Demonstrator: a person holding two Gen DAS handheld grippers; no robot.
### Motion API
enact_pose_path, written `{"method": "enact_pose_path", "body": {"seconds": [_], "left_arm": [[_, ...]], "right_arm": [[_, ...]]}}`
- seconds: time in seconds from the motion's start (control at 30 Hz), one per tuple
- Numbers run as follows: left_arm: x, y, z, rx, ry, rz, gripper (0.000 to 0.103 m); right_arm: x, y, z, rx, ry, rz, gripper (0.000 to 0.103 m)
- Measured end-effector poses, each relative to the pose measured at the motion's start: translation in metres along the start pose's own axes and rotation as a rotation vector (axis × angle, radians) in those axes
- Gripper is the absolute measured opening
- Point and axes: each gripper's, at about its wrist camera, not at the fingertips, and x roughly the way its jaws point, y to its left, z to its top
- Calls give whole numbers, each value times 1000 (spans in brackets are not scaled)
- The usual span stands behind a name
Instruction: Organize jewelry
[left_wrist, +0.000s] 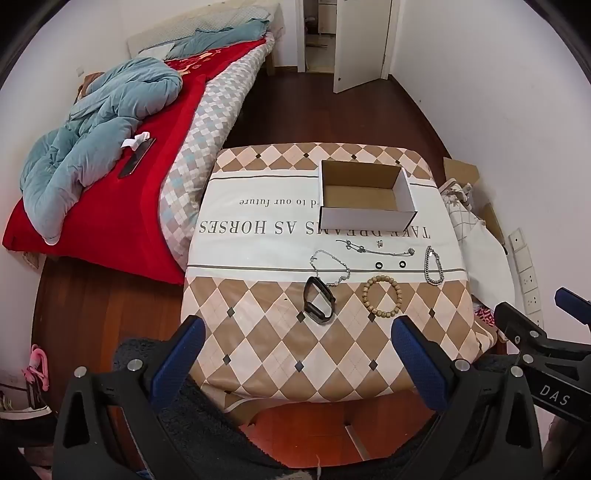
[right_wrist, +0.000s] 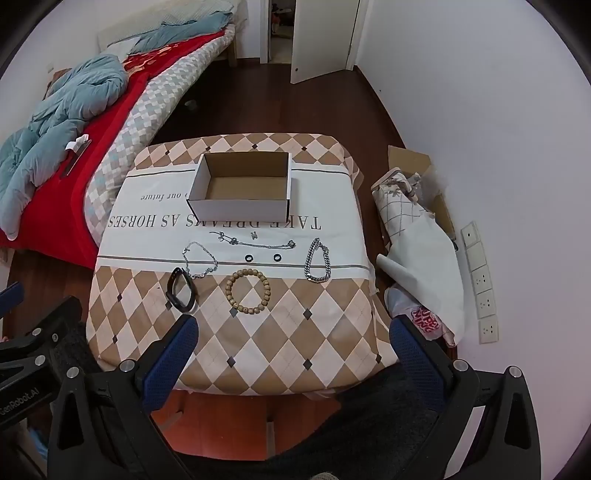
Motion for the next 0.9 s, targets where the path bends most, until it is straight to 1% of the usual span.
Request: {"method": "enact_pose_path", "body": {"seconds": [0.07,0.13,0.5,0.53,0.9], "left_arm": [[0,1,0,-5,-2,-11,102],[0,0,0,2,-1,0,102],[-3,-2,3,-4,-9,-9,102],[-2,-2,4,-4,-7,-9,102],[-4,-6,-1,-4,-8,-12,102]], "right_arm": [[0,0,0,0,-1,-3,103],[-1,0,0,0,-1,-2,103],[-2,2,-3,3,-5,-4,103],[-3,-3,1,4,-6,-4,103],[-3,-4,0,3,-4,-1,103]]}}
